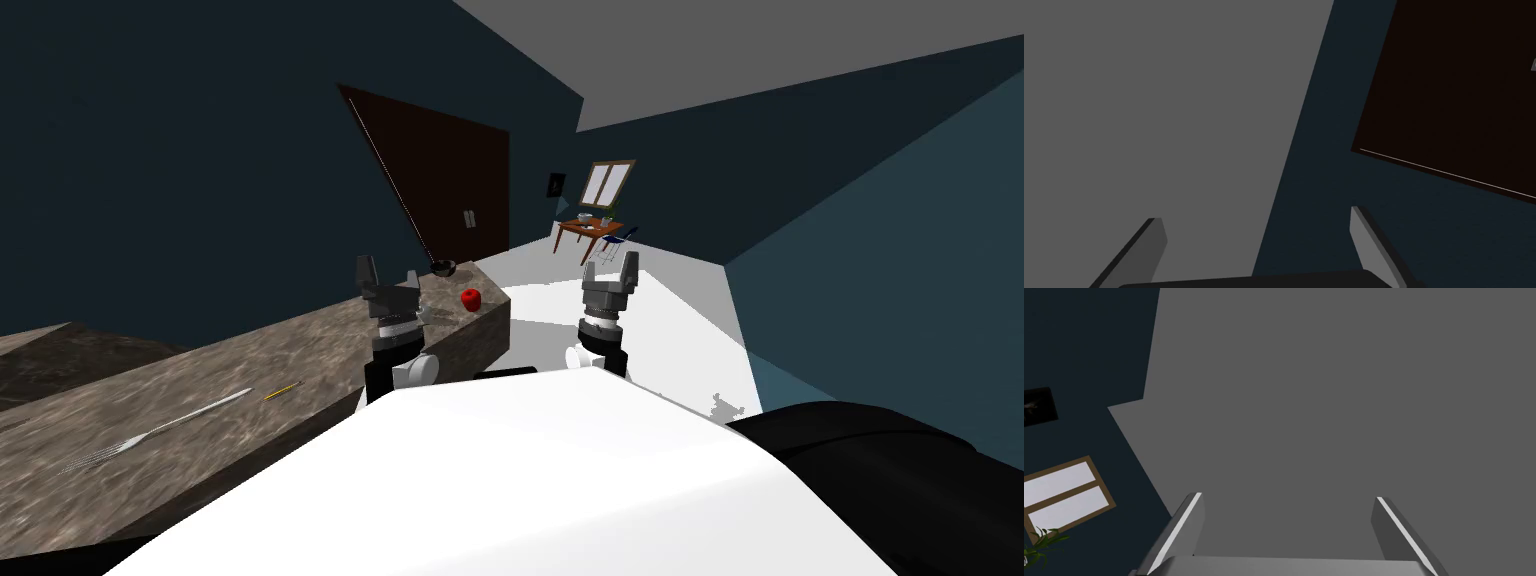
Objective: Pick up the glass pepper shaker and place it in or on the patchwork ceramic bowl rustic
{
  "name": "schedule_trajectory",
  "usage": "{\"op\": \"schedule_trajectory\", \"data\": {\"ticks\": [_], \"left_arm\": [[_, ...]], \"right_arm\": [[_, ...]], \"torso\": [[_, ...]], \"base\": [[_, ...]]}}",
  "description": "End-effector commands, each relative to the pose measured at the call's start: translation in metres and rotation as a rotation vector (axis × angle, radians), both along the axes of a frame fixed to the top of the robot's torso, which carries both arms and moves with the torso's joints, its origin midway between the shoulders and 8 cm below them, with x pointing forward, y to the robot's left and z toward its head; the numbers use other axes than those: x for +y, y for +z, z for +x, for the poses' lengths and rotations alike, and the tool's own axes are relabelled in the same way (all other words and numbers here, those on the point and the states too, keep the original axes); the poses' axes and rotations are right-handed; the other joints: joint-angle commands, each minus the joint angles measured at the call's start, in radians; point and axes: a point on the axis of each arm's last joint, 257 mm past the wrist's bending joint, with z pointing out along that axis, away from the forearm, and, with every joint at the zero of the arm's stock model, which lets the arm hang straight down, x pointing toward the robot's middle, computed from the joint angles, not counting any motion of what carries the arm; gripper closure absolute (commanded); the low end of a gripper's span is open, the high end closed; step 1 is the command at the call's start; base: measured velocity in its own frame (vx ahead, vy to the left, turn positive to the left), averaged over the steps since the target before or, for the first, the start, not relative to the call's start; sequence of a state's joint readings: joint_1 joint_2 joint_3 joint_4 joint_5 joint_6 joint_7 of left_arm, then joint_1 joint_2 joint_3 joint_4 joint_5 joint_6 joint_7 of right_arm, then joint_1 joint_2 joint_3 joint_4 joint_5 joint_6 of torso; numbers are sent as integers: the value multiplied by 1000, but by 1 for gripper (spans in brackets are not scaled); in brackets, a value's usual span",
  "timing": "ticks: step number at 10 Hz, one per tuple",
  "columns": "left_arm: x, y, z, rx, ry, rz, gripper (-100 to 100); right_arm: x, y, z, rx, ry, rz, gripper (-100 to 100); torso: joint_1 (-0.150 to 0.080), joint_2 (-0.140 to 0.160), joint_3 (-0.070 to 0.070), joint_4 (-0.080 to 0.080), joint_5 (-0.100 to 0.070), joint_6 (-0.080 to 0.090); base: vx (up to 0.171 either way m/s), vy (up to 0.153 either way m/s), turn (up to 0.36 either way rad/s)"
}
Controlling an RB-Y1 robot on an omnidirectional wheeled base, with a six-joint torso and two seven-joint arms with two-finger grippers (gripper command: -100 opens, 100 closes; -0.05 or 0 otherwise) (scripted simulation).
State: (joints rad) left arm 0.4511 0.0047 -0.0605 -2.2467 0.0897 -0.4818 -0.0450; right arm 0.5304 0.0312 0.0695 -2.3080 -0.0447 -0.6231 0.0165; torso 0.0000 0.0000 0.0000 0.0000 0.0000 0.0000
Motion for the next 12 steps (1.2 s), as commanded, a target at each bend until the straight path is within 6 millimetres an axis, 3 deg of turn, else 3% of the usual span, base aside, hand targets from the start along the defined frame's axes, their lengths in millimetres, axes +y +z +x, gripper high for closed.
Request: {"op": "schedule_trajectory", "data": {"ticks": [1, 6, 12], "left_arm": [[-1, -6, 4, 17, -21, 6, -100], [6, -51, 28, 134, -116, -70, -100], [29, -136, 61, 320, -214, -338, -100]], "right_arm": [[0, 0, 0, 0, 0, 0, 0], [0, 0, 0, 0, 0, 0, 0], [0, 0, 0, 0, 0, 0, 0]], "torso": [[0, 0, 0, 0, 0, 0], [5, 4, 2, 1, 1, 0], [9, 7, 4, 1, 2, 0]], "base": [[-19, 14, 39], [-58, 60, 88], [-96, 126, 139]]}}
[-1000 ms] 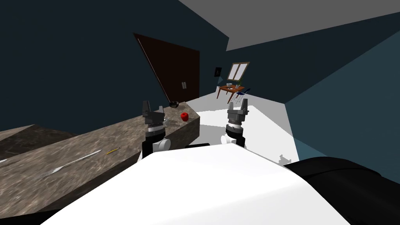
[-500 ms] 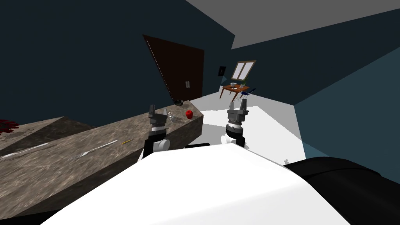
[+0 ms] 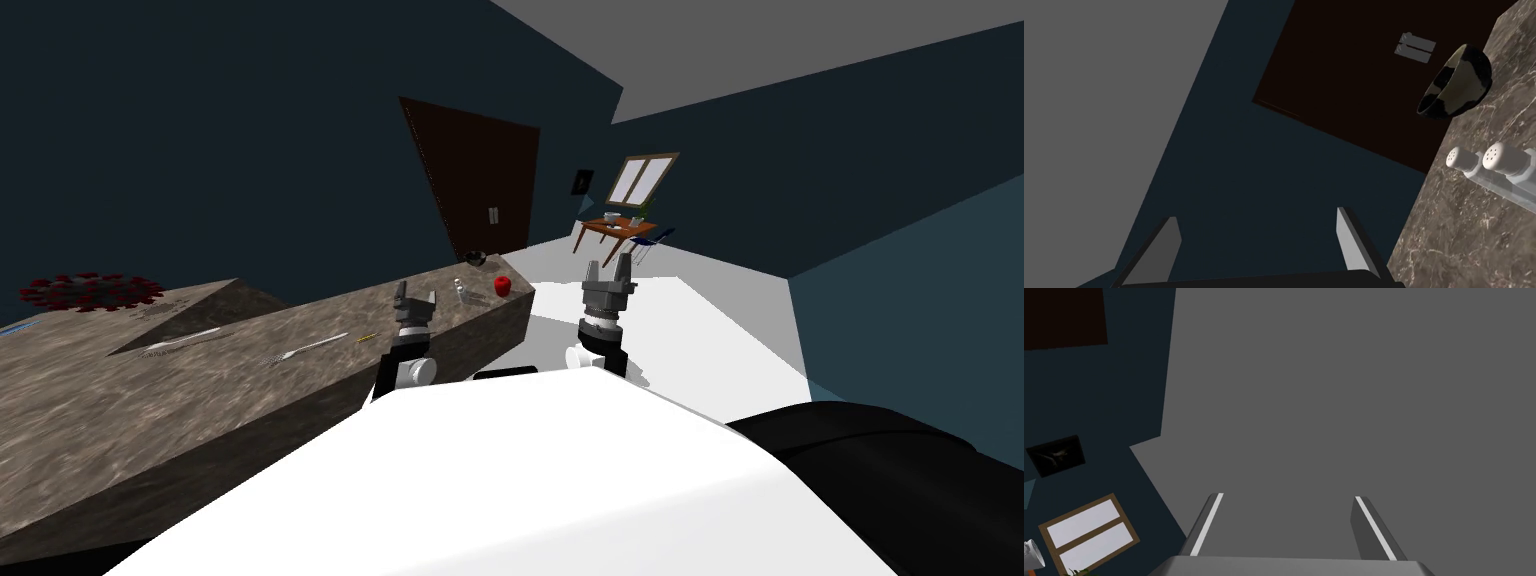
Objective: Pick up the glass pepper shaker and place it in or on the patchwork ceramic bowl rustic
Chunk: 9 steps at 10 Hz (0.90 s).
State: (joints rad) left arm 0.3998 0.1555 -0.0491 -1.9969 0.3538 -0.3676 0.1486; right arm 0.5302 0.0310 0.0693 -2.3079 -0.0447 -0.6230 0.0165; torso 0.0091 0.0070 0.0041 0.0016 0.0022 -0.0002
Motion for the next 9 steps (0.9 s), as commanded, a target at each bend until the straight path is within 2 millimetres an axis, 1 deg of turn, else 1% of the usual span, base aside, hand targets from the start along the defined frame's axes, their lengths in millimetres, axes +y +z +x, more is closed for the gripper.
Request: {"op": "schedule_trajectory", "data": {"ticks": [1, 2, 4, 7, 9], "left_arm": [[4, -25, 8, 56, -20, -89, -100], [5, -25, 8, 56, -20, -98, -100], [11, -55, 15, 115, -37, -209, -100], [14, -94, 24, 189, -59, -375, -100], [14, -117, 28, 228, -73, -479, -100]], "right_arm": [[0, 0, 0, 0, 0, 0, 0], [0, 0, 0, 0, 0, 0, 0], [0, 0, 0, 0, 0, 0, 0], [0, 0, 0, 0, 0, 0, 0], [0, 0, 0, 0, 0, 0, 0]], "torso": [[0, 0, 0, 0, 0, 0], [0, 0, 0, 0, 0, 0], [-4, -2, -1, 0, -1, 0], [-1, -1, -1, 0, 0, 0], [-4, -2, -1, 0, -1, 0]], "base": [[-101, 149, 155], [-69, 106, 46], [-53, 95, 109], [-74, 130, 113], [-42, 72, 73]]}}
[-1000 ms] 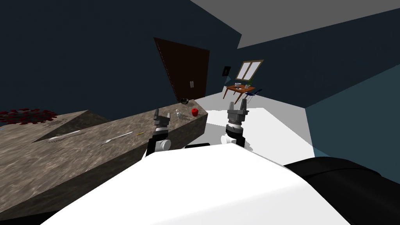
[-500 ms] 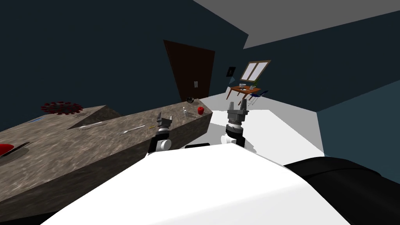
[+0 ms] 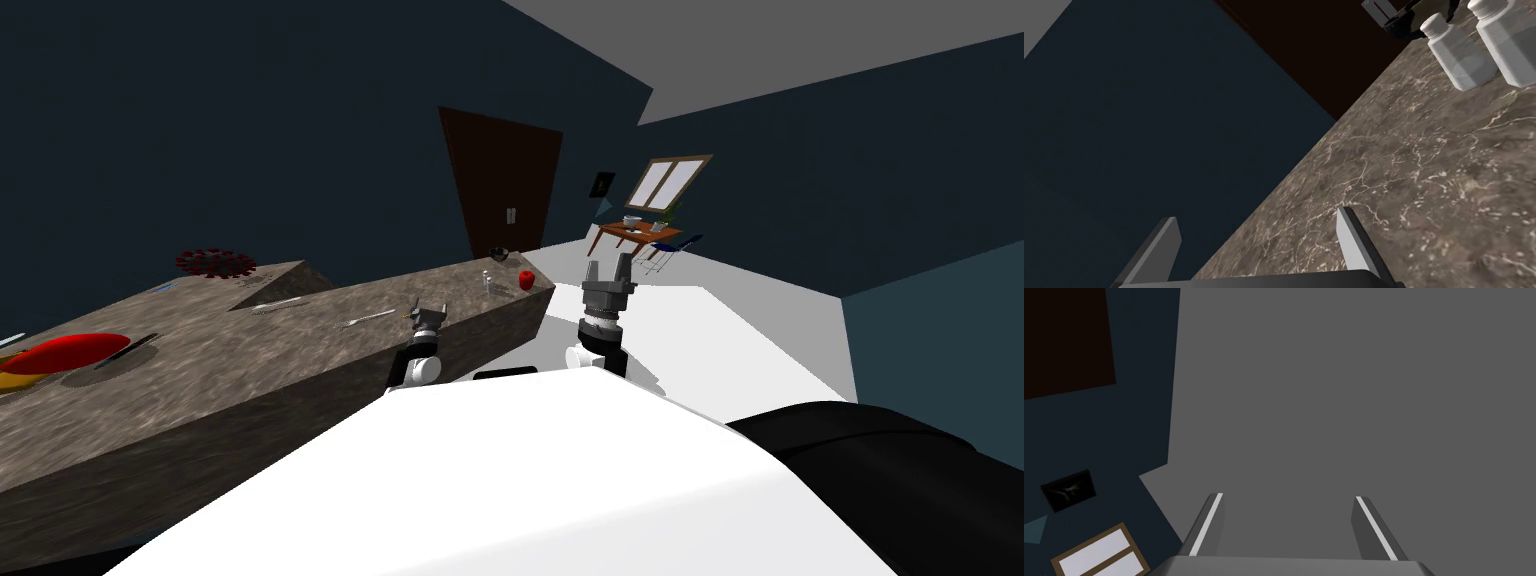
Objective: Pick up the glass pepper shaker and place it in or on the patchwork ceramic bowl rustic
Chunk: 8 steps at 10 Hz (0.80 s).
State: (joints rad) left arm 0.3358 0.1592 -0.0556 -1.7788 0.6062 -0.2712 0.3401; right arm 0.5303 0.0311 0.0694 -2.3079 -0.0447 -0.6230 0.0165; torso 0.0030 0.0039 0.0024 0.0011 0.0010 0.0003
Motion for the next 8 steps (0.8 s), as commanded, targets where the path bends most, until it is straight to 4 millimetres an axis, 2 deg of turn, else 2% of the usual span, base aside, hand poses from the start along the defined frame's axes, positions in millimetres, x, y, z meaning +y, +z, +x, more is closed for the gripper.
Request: {"op": "schedule_trajectory", "data": {"ticks": [1, 4, 8], "left_arm": [[-4, -16, 4, 30, -11, -86, -100], [-12, -41, 11, 70, -28, -222, -100], [-30, -63, 21, 102, -54, -382, -100]], "right_arm": [[0, 0, 0, 0, 0, 0, 0], [0, 0, 0, 0, 0, 0, 0], [0, 0, 0, 0, 0, 0, 0]], "torso": [[0, 0, 0, 0, 0, 0], [-4, -2, -1, -1, -1, 0], [-9, -6, -4, -1, -2, 1]], "base": [[-22, 35, 37], [3, 5, 1], [49, -60, -51]]}}
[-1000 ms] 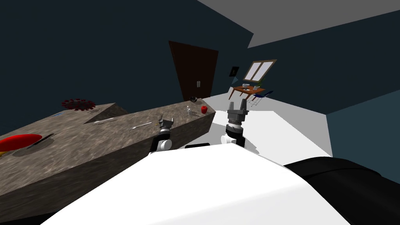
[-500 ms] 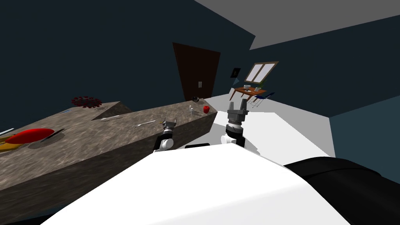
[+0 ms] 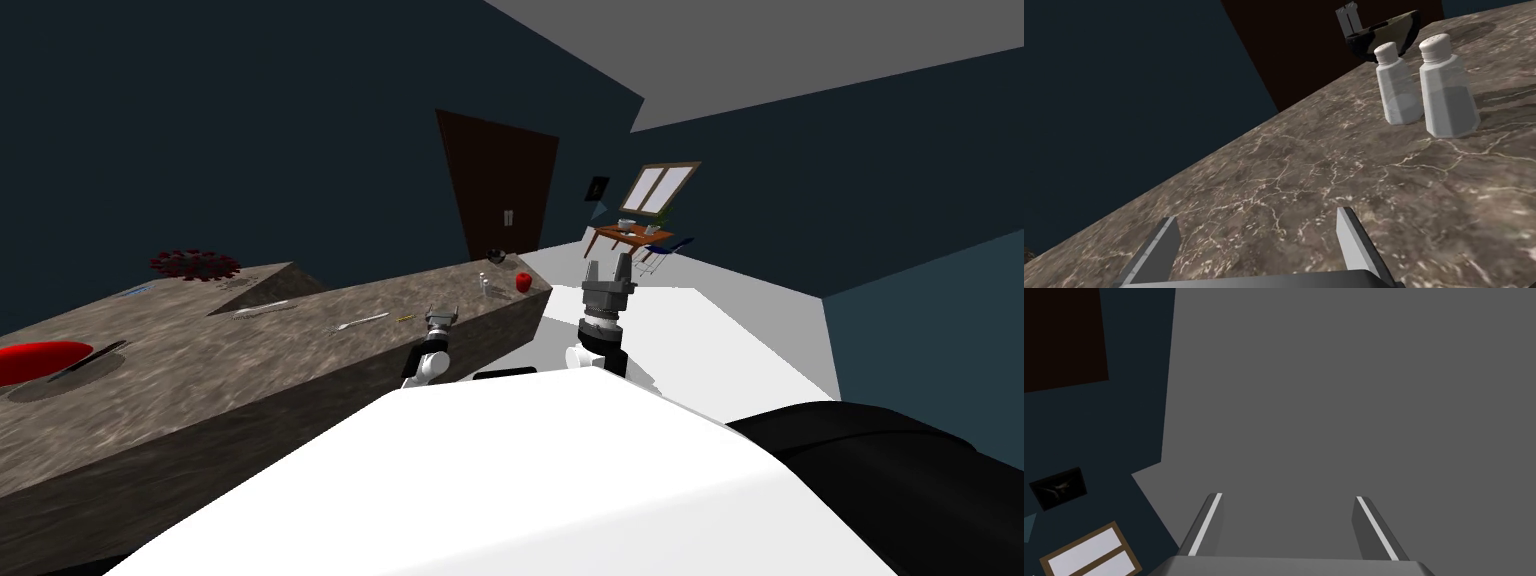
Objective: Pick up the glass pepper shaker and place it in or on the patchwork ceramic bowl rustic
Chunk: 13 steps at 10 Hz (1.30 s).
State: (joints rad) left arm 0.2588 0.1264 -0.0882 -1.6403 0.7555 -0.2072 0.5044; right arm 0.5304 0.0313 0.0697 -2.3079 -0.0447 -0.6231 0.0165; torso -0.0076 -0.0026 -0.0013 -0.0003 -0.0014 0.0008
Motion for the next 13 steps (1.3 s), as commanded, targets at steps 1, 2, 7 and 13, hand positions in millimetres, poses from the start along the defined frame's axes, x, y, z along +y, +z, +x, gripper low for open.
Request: {"op": "schedule_trajectory", "data": {"ticks": [1, 2, 7, 13], "left_arm": [[-9, -8, 4, 11, -11, -63, -100], [-14, -12, 7, 16, -18, -97, -100], [-40, -26, 21, 38, -49, -269, -100], [-26, -35, 34, 49, -28, -345, -100]], "right_arm": [[0, 0, 0, 0, 0, 0, 0], [0, 0, 0, 0, 0, 0, 0], [0, 0, 0, 0, 0, 0, 0], [0, 0, 0, 0, 0, 0, 0]], "torso": [[0, 0, 0, 0, 0, 0], [0, -1, 0, 0, 0, 0], [-2, -5, -3, -1, -1, 0], [5, 4, 2, 1, 1, -1]], "base": [[74, -91, -75], [68, -92, -81], [113, -110, -94], [52, -47, -57]]}}
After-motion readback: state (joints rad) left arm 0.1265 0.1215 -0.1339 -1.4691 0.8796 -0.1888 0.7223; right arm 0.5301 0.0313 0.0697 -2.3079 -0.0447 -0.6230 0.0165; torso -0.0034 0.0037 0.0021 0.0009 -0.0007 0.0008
